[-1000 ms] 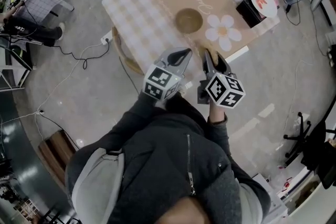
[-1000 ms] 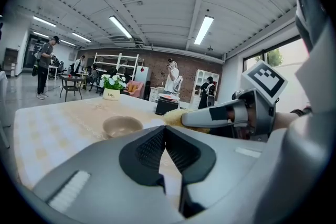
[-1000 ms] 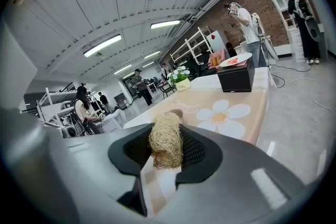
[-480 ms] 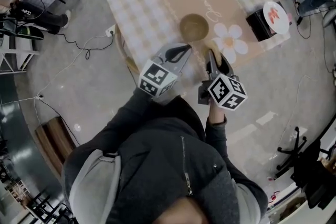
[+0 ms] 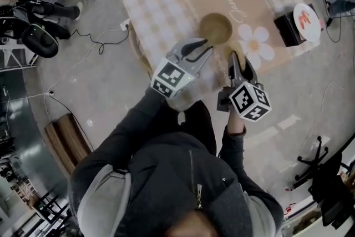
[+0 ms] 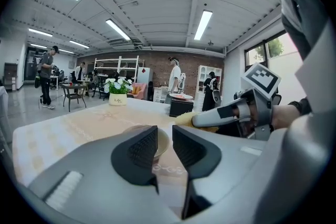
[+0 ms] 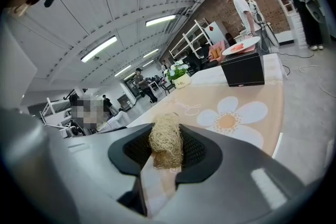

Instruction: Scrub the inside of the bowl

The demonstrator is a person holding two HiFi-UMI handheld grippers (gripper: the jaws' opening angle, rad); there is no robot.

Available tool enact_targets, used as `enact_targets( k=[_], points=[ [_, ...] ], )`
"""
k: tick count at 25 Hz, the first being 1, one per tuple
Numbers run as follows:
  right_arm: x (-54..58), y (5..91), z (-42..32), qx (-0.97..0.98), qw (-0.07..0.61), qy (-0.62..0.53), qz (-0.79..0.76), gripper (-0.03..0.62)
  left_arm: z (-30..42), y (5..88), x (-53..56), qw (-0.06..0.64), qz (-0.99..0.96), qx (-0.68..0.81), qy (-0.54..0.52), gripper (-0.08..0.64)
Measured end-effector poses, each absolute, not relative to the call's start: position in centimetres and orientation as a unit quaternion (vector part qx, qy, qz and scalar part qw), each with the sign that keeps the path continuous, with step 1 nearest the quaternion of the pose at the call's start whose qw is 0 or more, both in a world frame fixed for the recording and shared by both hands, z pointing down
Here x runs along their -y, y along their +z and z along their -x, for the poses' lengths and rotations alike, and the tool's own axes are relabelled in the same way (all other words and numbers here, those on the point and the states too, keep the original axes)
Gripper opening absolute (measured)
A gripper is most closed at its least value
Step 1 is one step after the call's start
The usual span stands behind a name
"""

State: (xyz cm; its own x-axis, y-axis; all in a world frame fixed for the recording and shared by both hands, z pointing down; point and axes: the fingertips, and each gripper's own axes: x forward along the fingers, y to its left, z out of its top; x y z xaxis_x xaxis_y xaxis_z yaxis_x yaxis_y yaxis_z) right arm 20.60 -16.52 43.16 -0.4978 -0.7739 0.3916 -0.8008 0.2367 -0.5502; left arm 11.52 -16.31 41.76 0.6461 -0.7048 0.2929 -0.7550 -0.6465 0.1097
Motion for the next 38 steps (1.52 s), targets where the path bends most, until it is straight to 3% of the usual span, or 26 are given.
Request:
enact_targets(
  k=[6, 17, 27, 35, 38],
  points=[
    [16.0, 43.6, -19.9, 0.775, 0.022, 0.367, -0.514, 0.124, -10.7, 41.7, 17.2, 0.111, -0.907, 0.390, 0.111, 0.129],
    [15.2, 43.1, -19.7, 0.742, 0.017, 0.363, -0.563, 0.124, -10.7, 41.9, 19.0, 0.095, -0.930, 0.337, 0.116, 0.292],
    [14.8, 43.8, -19.8, 0.723, 0.014, 0.367, -0.585, 0.124, -10.7, 42.8, 19.5, 0.100, -0.937, 0.314, 0.118, 0.387],
    [14.7, 44.2, -20.2, 0.713, 0.015, 0.370, -0.595, 0.124, -11.2, 42.1, 20.7, 0.086, -0.945, 0.303, 0.091, 0.559],
    [14.7, 44.3, -20.5, 0.709, 0.015, 0.372, -0.599, 0.124, -11.4, 42.3, 21.1, 0.074, -0.947, 0.296, 0.098, 0.591]
  ],
)
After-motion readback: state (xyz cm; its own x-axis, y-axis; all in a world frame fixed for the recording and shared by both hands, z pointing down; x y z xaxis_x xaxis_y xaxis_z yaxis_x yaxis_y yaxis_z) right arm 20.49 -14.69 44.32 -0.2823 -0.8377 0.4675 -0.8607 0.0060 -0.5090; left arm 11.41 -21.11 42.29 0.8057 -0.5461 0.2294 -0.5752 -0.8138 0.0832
